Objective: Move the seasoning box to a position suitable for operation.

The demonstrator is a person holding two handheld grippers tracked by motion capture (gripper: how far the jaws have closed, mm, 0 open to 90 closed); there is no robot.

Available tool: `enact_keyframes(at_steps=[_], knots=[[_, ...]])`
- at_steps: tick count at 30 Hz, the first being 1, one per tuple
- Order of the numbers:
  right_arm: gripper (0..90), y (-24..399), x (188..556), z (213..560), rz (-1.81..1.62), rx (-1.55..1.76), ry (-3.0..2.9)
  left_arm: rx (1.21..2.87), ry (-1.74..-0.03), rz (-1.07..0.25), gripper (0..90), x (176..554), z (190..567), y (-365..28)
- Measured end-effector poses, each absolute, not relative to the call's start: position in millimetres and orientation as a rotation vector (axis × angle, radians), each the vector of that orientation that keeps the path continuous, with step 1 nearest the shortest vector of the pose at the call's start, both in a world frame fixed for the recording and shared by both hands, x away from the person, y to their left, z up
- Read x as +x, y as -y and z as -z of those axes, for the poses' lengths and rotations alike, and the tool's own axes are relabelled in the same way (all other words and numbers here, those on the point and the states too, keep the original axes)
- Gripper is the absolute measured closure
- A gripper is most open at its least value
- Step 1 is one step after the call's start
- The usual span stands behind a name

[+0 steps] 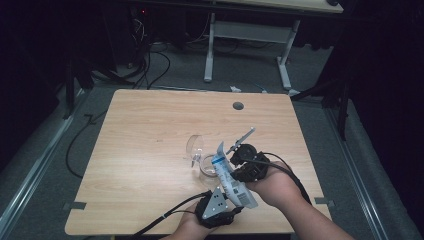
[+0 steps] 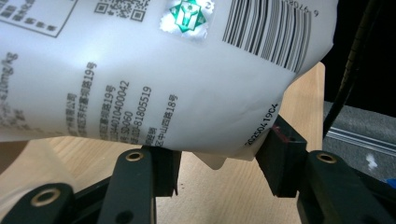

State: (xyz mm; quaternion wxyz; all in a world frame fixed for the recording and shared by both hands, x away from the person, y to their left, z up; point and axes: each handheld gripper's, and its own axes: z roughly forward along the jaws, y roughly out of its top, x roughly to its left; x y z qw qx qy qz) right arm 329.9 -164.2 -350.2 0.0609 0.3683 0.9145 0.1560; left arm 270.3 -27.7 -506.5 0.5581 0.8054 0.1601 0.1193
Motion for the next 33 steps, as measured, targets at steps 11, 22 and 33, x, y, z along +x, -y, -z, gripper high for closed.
enact_keyframes(at_steps=[11,22,33], knots=[[87.5,152.5,333.0,348.1,-0.497,1.113,-2.704,1.882,-0.423,-0.278,56.5,276.4,501.8,20.9],[88.6,153.0,337.9,348.5,-0.497,1.142,-2.699,1.889,-0.419,-0.281,57.0,280.0,499.7,20.7],[89.3,154.7,344.0,345.5,-0.476,1.106,-2.693,1.876,-0.413,-0.287,56.9,283.5,493.5,26.9]])
